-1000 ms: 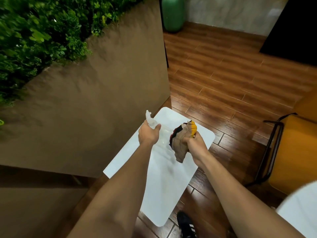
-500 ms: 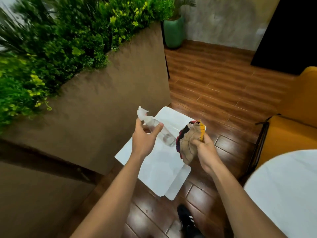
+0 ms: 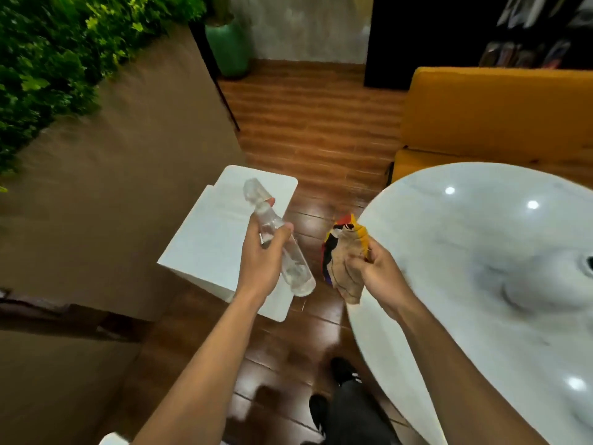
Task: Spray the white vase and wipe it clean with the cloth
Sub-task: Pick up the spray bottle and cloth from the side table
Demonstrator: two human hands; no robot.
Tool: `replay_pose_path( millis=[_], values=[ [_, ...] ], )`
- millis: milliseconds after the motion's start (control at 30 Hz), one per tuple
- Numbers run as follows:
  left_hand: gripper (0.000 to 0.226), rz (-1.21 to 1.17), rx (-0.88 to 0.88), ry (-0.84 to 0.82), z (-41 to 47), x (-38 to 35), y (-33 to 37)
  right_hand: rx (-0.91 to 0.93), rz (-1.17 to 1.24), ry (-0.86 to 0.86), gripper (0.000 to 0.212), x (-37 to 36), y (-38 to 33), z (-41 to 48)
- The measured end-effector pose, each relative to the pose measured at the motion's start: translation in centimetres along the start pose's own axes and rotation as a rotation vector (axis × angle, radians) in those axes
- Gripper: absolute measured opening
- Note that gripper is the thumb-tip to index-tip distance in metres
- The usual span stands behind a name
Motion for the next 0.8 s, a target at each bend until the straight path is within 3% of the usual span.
replay_pose_path(
  millis=[67,233,400,600,700,800],
  values=[
    [0.056,0.037,0.047,-0.071,-2.4,-2.8,-1.0,-0.038,0.01,0.011,0.061,1.8,1.9,-2.8],
    [0.075,0.041,0.118,-0.272,-7.7,-9.8,-2.9,-0.173,-0.04,0.129,0.047,7.6,6.0,-9.3],
    [0.094,0.115,0.155,-0.459,-12.1,-16.5,-5.2,-0.285,-0.057,0.131,0.051,13.6,9.7,-15.3],
    [0.08,0.175,0.131,-0.556,-17.1,-25.2,-6.5,-0.335,-0.047,0.153,0.046,21.8,12.8,-20.1],
    [0.073,0.173,0.128,-0.525,-18.5,-27.7,-7.2,-0.333,-0.001,0.159,0.023,24.3,13.9,-21.2],
    [0.066,0.174,0.101,-0.443,-20.4,-31.3,-7.3,-0.332,-0.031,0.127,0.024,28.1,15.3,-21.9]
  ],
)
Point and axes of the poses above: each hand's wrist, its own z-axis towards the middle knuckle, its own x-axis out of the back of the hand, y = z × x, the point moved 4 cm from there along z, towards the middle knuckle, and after that the axes turned 9 degrees about -z, right-handed, at the moved point
